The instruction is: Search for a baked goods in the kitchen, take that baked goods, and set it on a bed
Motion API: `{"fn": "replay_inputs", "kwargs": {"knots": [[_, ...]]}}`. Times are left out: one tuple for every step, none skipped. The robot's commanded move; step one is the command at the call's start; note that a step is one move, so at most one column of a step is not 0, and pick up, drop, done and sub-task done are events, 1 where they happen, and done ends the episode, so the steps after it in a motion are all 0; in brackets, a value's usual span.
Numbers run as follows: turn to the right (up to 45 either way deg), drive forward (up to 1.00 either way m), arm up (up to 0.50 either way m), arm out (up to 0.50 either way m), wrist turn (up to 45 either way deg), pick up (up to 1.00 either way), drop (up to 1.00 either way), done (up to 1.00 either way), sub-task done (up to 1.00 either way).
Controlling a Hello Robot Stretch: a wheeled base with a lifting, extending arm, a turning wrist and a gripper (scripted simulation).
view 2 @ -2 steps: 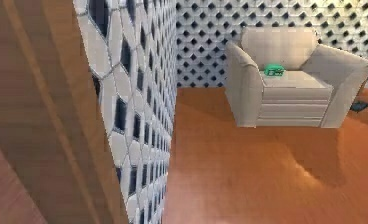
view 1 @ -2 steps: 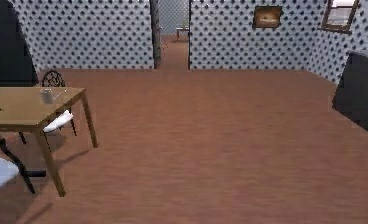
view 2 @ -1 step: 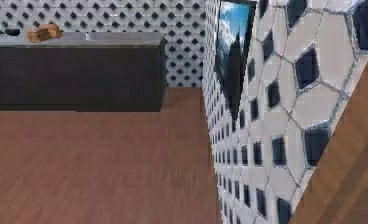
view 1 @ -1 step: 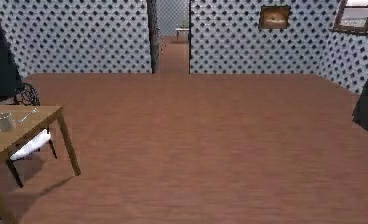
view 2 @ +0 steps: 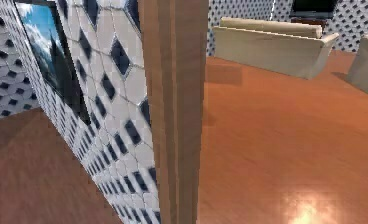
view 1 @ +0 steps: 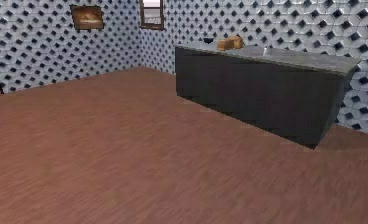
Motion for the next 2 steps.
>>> {"fn": "replay_inputs", "kwargs": {"knots": [[21.0, 0.0, 0.0, 0.0, 0.0, 0.0, 0.0, 0.0, 0.0], [0.0, 1.0, 0.0, 0.0, 0.0, 0.0, 0.0, 0.0, 0.0]]}}
